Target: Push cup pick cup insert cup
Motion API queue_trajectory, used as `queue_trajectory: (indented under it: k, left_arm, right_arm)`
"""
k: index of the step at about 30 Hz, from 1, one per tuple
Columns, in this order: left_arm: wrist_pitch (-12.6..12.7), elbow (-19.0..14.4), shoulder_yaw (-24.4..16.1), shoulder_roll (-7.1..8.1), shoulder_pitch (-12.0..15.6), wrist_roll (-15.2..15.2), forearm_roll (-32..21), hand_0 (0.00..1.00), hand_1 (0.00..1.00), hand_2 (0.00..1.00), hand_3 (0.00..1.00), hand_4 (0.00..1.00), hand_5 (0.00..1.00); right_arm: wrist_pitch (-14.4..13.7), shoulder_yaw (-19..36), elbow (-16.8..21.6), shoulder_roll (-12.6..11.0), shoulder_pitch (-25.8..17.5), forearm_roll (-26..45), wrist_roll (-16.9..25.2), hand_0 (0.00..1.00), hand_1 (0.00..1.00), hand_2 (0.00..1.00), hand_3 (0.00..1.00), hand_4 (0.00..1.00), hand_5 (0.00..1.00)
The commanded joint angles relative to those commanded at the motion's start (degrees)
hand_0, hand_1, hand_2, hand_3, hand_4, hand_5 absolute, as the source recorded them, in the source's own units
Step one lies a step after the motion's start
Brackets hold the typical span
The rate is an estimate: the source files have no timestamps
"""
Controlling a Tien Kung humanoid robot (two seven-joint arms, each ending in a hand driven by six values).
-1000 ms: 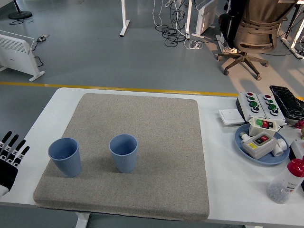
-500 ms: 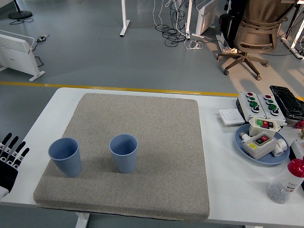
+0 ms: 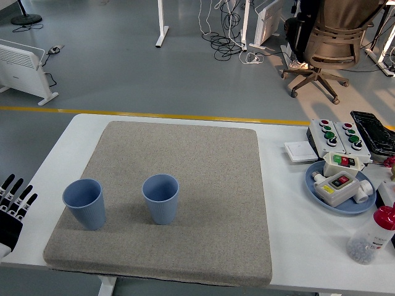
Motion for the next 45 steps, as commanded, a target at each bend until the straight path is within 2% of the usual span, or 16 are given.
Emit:
queue_trajectory:
  k: [25, 27, 28, 29, 32, 34, 35, 40, 41, 43, 45]
  left_arm:
    - [-0.2, -0.6, -0.1, 0.18, -0.2, -0.2, 0.3, 0.864, 0.872, 0.935, 0.892, 0.545, 0.998]
    - [0.3, -0.8, 0.1, 0.32, 0.0, -0.8, 0.6, 0.864, 0.872, 0.935, 0.892, 0.545, 0.998]
    - [1.5, -1.1, 0.1, 0.39, 0.2, -1.6, 1.3, 0.864, 0.872, 0.935, 0.892, 0.545, 0.998]
    - [1.9, -1.2, 0.2, 0.4, 0.2, -1.8, 1.6, 0.824, 0.829, 0.868, 0.811, 0.547, 0.998]
    - [3.7, -1.4, 0.0, 0.48, 0.4, -3.1, 2.5, 0.824, 0.829, 0.868, 0.811, 0.547, 0.998]
    - [6.6, -1.9, 0.6, 0.8, 1.2, -5.0, 6.4, 0.824, 0.829, 0.868, 0.811, 0.547, 0.998]
    - [7.0, -2.0, 0.7, 0.84, 1.3, -5.2, 7.4, 0.554, 0.645, 0.635, 0.597, 0.549, 0.998]
    - [9.5, -2.7, 2.3, 1.27, 2.1, -7.2, 13.8, 0.554, 0.645, 0.635, 0.597, 0.549, 0.998]
    - [10.0, -3.0, 2.8, 1.51, 2.4, -7.8, 15.4, 0.412, 0.561, 0.552, 0.502, 0.551, 0.998]
    - [10.5, -3.4, 3.3, 1.78, 2.8, -8.4, 18.0, 0.412, 0.561, 0.552, 0.502, 0.551, 0.998]
    - [10.5, -4.0, 4.7, 2.71, 3.9, -9.4, 21.4, 0.412, 0.561, 0.552, 0.502, 0.551, 0.998]
  right_arm:
    - [-0.1, 0.3, 0.0, 0.0, 0.4, -0.1, -0.1, 0.667, 0.605, 0.615, 0.566, 0.106, 0.448]
    - [-0.1, 0.3, 0.0, 0.0, 0.5, -0.2, -0.1, 0.667, 0.605, 0.615, 0.566, 0.106, 0.448]
    - [-0.1, 0.3, 0.0, 0.0, 0.5, 0.0, 0.0, 0.667, 0.605, 0.615, 0.566, 0.106, 0.448]
    - [-0.1, 0.3, 0.0, 0.0, 0.5, 0.0, 0.0, 0.667, 0.605, 0.616, 0.566, 0.106, 0.449]
    - [-0.1, 0.3, -0.1, 0.0, 0.5, -0.1, -0.1, 0.667, 0.605, 0.616, 0.566, 0.106, 0.449]
    - [-0.1, 0.3, -0.1, 0.0, 0.5, 0.0, 0.0, 0.667, 0.605, 0.616, 0.566, 0.106, 0.449]
    - [0.0, 0.3, -0.1, 0.0, 0.5, 0.0, 0.0, 0.667, 0.606, 0.617, 0.566, 0.106, 0.449]
    - [0.0, 0.4, -0.1, 0.0, 0.6, -0.1, -0.1, 0.667, 0.606, 0.617, 0.566, 0.106, 0.449]
    - [-0.1, 0.4, -0.1, 0.0, 0.6, -0.1, -0.1, 0.667, 0.605, 0.617, 0.566, 0.106, 0.449]
    - [-0.1, 0.4, -0.1, 0.0, 0.6, 0.0, -0.1, 0.667, 0.605, 0.617, 0.566, 0.106, 0.449]
    - [-0.1, 0.6, 0.0, -0.1, 0.6, -0.3, -0.2, 0.667, 0.605, 0.617, 0.566, 0.106, 0.449]
